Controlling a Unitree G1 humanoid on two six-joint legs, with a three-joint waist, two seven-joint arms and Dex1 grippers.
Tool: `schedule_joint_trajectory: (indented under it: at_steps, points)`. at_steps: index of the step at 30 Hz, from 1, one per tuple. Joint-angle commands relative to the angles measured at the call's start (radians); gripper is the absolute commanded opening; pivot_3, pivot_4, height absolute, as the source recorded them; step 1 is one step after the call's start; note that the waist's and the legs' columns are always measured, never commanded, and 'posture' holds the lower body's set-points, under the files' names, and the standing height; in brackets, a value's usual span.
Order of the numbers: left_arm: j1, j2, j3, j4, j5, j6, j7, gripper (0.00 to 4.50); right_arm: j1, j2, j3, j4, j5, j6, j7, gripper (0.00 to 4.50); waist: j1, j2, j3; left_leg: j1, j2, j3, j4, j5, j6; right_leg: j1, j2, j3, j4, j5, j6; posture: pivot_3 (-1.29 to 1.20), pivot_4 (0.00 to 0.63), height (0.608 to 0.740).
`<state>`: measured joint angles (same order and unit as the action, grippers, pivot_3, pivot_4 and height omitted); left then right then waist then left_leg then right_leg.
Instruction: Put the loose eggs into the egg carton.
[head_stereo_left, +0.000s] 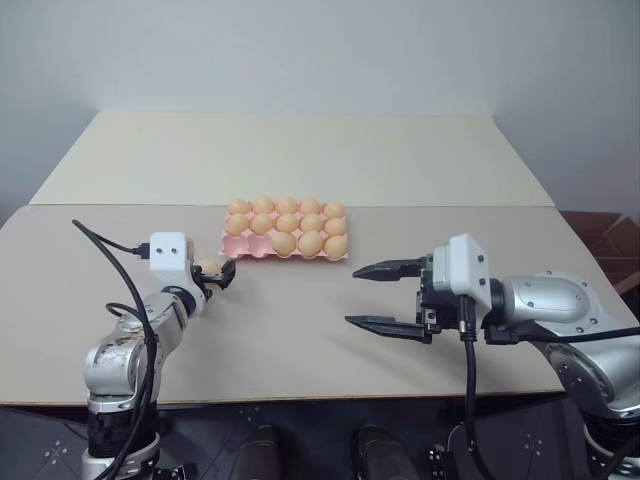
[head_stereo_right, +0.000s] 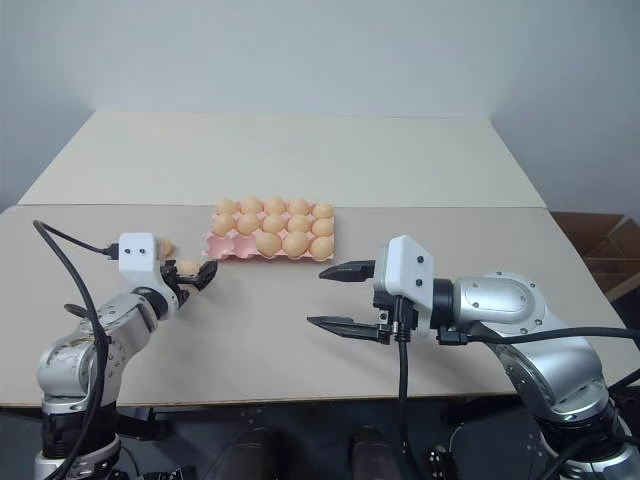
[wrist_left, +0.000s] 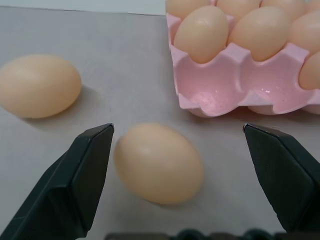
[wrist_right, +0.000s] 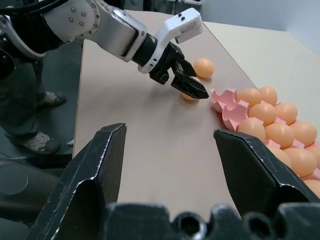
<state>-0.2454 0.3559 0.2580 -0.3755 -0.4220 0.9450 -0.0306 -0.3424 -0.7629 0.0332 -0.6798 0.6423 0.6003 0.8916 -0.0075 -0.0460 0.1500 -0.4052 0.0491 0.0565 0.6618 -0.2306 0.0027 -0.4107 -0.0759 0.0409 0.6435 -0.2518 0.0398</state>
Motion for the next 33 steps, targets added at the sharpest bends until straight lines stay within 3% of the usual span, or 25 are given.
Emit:
schedule_joint_trajectory:
  at_steps: [1, 10, 19, 22, 28, 33]
  points:
    - [-0.015, -0.017, 0.024, -0.042, 0.02, 0.012, 0.041, 4.5, -0.016, -0.005, -0.005, -0.027, 0.013, 0.0, 0.001, 3.36, 0.0, 0.0, 0.0, 0.0, 0.0, 0.0, 0.0, 0.0, 0.0, 0.0, 0.0, 0.0, 0.0, 0.0, 0.0, 0.0, 0.15, 0.74]
    - [-0.002, -0.139, 0.022, -0.076, 0.058, 0.039, 0.142, 4.5, -0.014, -0.003, -0.001, -0.014, 0.005, -0.01, 0.01, 3.36, 0.002, 0.0, 0.0, 0.0, 0.0, -0.001, 0.0, 0.0, 0.0, 0.001, 0.0, 0.0, 0.0, 0.0, 0.0, 0.0, 0.15, 0.74]
    - [-0.041, -0.196, 0.043, -0.046, 0.069, 0.052, 0.169, 4.5, -0.015, 0.0, 0.0, -0.013, 0.0, -0.012, 0.011, 3.36, 0.003, 0.0, 0.0, 0.0, -0.001, -0.001, 0.0, 0.0, 0.0, 0.001, 0.0, 0.0, -0.001, 0.0, 0.0, 0.0, 0.15, 0.74]
    - [-0.041, -0.196, 0.048, -0.042, 0.072, 0.057, 0.168, 3.91, -0.015, 0.001, 0.001, -0.011, -0.002, -0.013, 0.01, 3.39, 0.002, 0.0, 0.0, 0.0, -0.001, -0.001, 0.0, 0.0, 0.0, 0.001, 0.0, 0.0, -0.001, 0.0, 0.0, 0.0, 0.15, 0.74]
    - [-0.038, -0.187, 0.061, -0.038, 0.074, 0.059, 0.162, 2.12, -0.014, 0.002, -0.002, -0.008, -0.004, -0.017, 0.016, 3.39, 0.003, 0.0, 0.0, 0.0, -0.001, -0.001, 0.0, 0.0, 0.0, 0.001, 0.0, 0.0, -0.001, 0.0, 0.0, 0.0, 0.15, 0.74]
    - [-0.033, -0.168, 0.074, -0.051, 0.066, 0.057, 0.143, 1.69, -0.013, 0.003, -0.007, -0.01, -0.004, -0.018, 0.013, 3.39, 0.002, 0.0, 0.0, 0.0, -0.001, -0.001, 0.0, 0.0, 0.0, 0.001, 0.0, 0.0, -0.001, 0.0, 0.0, 0.0, 0.15, 0.74]
